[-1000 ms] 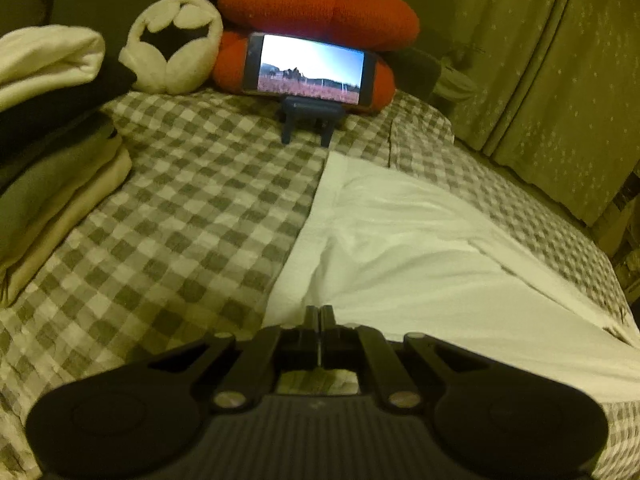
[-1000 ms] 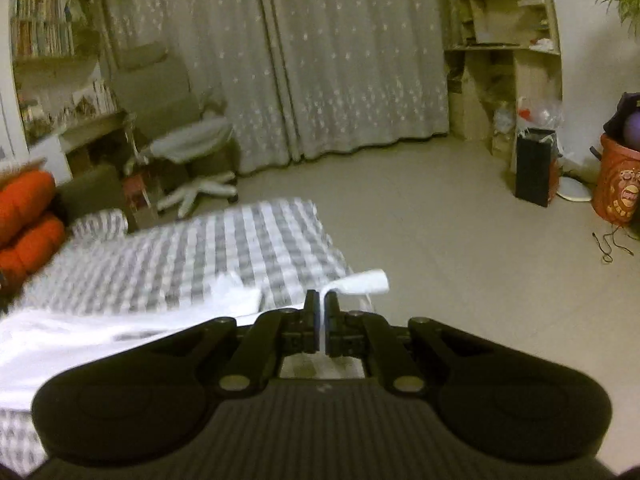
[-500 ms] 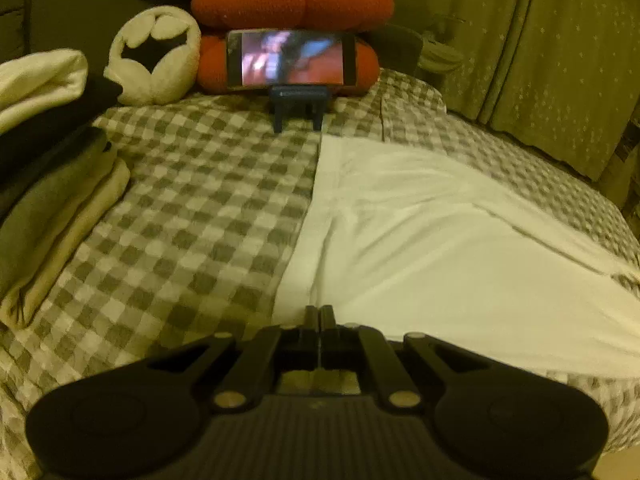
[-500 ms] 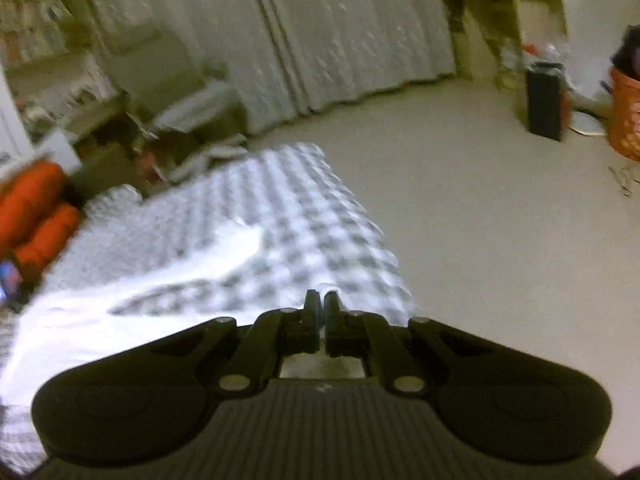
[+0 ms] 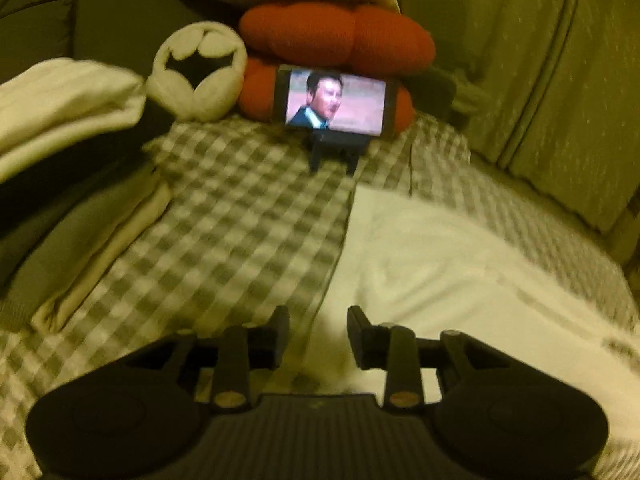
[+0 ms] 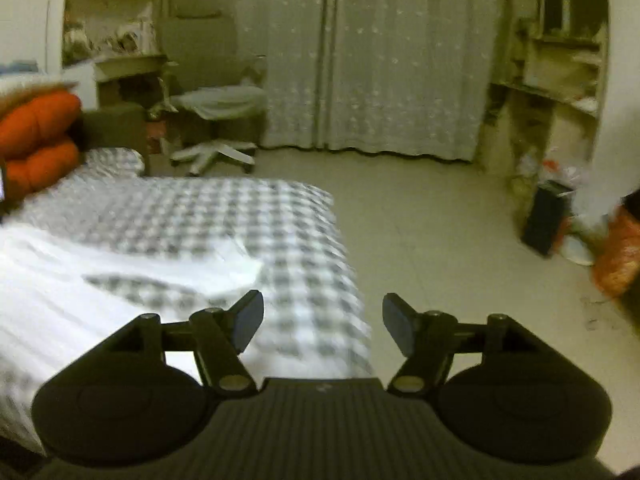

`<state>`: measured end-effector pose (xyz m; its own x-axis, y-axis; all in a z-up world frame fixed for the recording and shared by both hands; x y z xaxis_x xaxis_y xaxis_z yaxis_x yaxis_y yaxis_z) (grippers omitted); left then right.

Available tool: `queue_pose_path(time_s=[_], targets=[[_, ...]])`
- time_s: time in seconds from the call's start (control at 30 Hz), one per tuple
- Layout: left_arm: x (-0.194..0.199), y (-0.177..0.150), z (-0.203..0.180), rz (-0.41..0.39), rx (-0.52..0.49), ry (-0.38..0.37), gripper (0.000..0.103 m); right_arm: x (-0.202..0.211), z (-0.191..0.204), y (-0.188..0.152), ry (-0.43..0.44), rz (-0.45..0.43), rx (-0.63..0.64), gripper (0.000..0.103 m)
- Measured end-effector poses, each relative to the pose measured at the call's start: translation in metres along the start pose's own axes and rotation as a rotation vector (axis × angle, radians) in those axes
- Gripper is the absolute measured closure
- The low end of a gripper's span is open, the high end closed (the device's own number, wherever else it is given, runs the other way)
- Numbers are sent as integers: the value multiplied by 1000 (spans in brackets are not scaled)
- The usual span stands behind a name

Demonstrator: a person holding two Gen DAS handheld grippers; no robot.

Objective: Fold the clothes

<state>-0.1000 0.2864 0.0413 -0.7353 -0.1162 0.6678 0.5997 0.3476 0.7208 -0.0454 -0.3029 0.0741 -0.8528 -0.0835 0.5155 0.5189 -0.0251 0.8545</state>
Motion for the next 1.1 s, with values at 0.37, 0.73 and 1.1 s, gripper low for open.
queue_pose_path(time_s=[0.37, 0.73, 1.1], targets=[[-69, 44, -118, 88, -38, -25, 66, -156, 23, 36, 156, 273, 13, 64], [-133, 27, -160, 100, -93, -28, 67, -168, 27, 41, 108, 212, 50, 102], [-139, 29, -161, 90, -67, -27, 65, -141, 19, 56, 41, 84, -37, 100]])
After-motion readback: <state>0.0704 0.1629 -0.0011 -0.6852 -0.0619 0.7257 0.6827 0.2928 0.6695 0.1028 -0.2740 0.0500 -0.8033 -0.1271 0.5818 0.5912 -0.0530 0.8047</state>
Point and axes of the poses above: each gripper's, at about its wrist camera, not at the fingertips, and x roughly against the way its jaws point, z to its left, y to its top, the point moved 4 cm from there along -x, roughly the way its jaws point, and after that the axes turned 3 degrees about -x, right-handed, at the moved point
